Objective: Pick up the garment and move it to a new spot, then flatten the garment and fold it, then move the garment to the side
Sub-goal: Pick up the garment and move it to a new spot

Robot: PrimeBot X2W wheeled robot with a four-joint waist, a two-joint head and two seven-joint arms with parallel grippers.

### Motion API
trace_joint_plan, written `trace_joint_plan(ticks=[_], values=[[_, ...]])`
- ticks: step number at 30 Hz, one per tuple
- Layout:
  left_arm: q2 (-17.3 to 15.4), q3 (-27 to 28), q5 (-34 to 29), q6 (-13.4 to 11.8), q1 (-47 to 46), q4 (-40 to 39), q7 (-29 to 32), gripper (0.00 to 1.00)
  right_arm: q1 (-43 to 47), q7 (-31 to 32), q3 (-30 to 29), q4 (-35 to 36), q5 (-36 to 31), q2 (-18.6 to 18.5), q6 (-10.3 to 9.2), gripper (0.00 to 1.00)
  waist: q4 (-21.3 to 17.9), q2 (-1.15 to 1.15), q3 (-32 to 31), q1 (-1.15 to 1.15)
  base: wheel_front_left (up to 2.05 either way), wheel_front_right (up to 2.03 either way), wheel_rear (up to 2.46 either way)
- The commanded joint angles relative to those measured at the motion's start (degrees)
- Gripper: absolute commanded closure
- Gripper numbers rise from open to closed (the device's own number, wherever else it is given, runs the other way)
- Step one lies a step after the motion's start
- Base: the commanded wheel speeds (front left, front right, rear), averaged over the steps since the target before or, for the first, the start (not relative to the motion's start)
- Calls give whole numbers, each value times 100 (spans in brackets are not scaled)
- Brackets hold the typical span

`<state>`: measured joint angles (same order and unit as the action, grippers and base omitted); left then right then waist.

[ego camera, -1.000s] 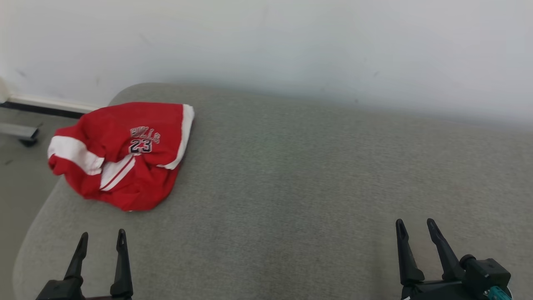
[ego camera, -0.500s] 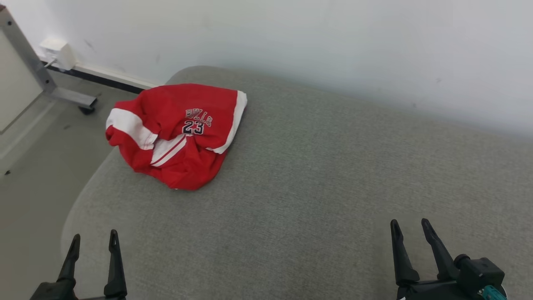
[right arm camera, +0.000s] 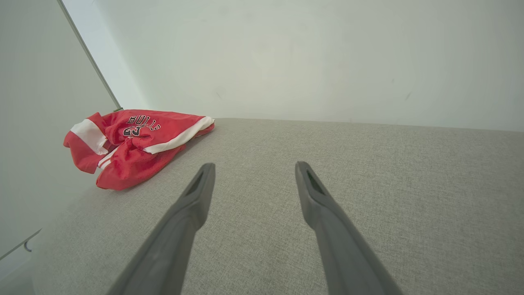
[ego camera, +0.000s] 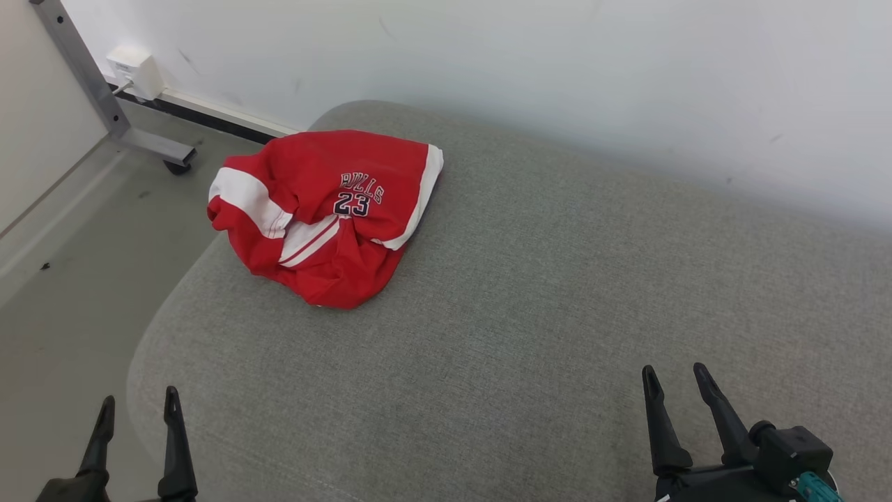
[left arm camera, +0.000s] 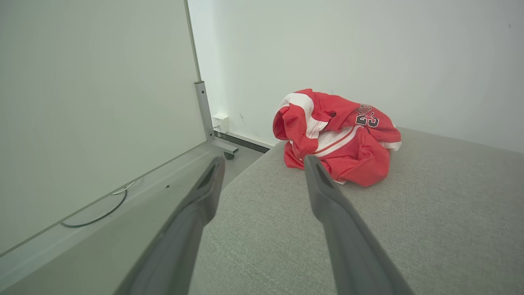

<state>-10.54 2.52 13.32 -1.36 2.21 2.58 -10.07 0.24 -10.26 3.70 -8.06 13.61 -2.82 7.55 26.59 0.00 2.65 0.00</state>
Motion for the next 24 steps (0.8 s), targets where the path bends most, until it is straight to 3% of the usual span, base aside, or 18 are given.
trace_joint_plan(ticks=[1, 12, 24], values=[[-33, 46, 40, -41, 82, -35, -27, 0, -37, -10, 12, 3, 26, -13, -12, 0, -55, 0, 33, 0, 0, 0, 0], [-70, 192, 341, 41, -397, 42, -113, 0, -224, 48, 26, 115, -166, -12, -12, 0, -518, 0, 357, 0, 0, 0, 0], [-767, 575, 771, 344, -2310, 346, 16, 0, -628, 197, -199, 521, -452, -58, -12, 0, -1519, 0, 1333, 0, 0, 0, 0]])
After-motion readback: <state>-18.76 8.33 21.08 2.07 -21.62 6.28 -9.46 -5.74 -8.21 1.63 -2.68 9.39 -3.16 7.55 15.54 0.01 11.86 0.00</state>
